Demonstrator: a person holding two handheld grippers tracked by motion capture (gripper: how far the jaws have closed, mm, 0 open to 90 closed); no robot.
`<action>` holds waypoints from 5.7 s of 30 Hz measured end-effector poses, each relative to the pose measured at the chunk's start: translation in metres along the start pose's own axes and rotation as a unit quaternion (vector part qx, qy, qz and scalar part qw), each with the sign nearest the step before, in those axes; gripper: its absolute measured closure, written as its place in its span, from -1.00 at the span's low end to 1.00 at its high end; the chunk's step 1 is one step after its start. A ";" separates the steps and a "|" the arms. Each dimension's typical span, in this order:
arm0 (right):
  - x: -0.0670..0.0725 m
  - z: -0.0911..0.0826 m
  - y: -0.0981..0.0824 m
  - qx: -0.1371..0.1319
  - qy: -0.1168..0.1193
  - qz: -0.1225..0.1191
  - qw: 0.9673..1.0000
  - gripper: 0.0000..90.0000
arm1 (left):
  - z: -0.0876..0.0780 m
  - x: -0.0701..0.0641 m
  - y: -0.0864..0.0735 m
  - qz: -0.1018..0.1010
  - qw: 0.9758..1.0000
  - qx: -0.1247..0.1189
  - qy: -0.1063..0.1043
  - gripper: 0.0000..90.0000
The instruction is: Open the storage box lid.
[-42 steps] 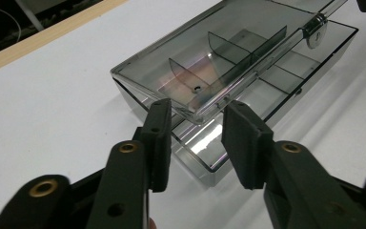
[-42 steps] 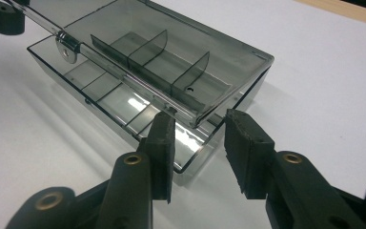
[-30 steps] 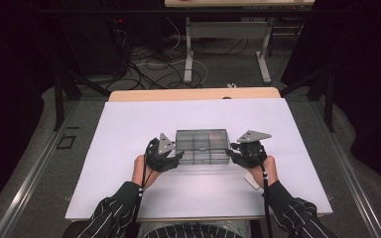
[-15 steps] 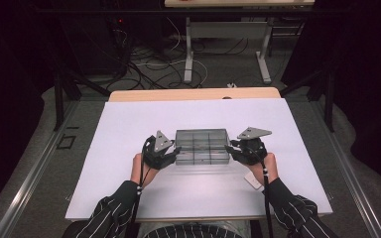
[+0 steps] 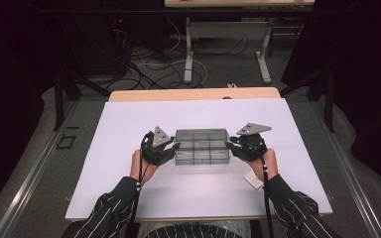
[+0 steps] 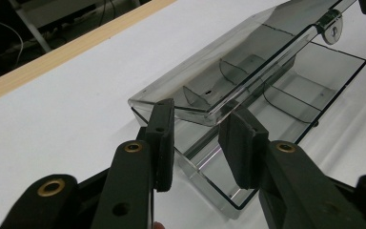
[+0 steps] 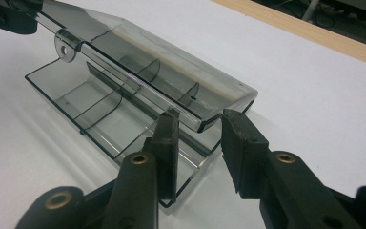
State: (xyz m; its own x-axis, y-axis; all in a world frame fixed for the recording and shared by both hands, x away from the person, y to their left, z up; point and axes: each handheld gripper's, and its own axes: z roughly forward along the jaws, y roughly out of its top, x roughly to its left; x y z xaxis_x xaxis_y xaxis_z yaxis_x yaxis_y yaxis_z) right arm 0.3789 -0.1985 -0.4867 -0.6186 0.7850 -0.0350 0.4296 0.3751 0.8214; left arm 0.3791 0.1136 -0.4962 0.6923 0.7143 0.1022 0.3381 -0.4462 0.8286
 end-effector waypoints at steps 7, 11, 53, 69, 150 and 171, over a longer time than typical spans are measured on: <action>-0.003 0.000 0.006 0.004 0.000 -0.001 1.000 0.52 | -0.001 0.004 0.006 -0.001 1.000 0.002 -0.004 0.49; -0.004 0.000 0.011 0.006 -0.001 -0.001 1.000 0.53 | -0.001 0.007 0.011 -0.004 1.000 0.001 -0.007 0.51; -0.032 0.029 0.037 0.001 -0.021 0.032 0.999 0.73 | 0.020 0.041 0.034 -0.051 0.999 -0.012 -0.010 0.63; -0.038 0.041 0.038 -0.002 -0.030 0.047 0.998 0.76 | 0.035 0.047 0.034 -0.063 0.998 -0.014 -0.002 0.63; -0.027 0.028 -0.005 0.076 0.039 0.016 0.996 -0.65 | -0.008 0.041 -0.029 -0.068 0.994 0.071 0.037 -0.66; -0.016 -0.019 -0.042 0.070 0.070 0.007 0.995 -1.00 | -0.064 0.016 -0.071 -0.038 0.995 0.090 0.037 -0.96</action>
State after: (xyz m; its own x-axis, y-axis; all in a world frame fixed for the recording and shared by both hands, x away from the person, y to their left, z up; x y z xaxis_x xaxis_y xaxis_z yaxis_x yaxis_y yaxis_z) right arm 0.3585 -0.2360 -0.5102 -0.6931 0.7179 0.0643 0.5210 0.4374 0.7330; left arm 0.3252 0.1911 -0.5181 0.6134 0.7849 0.0880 0.5012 -0.4729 0.7247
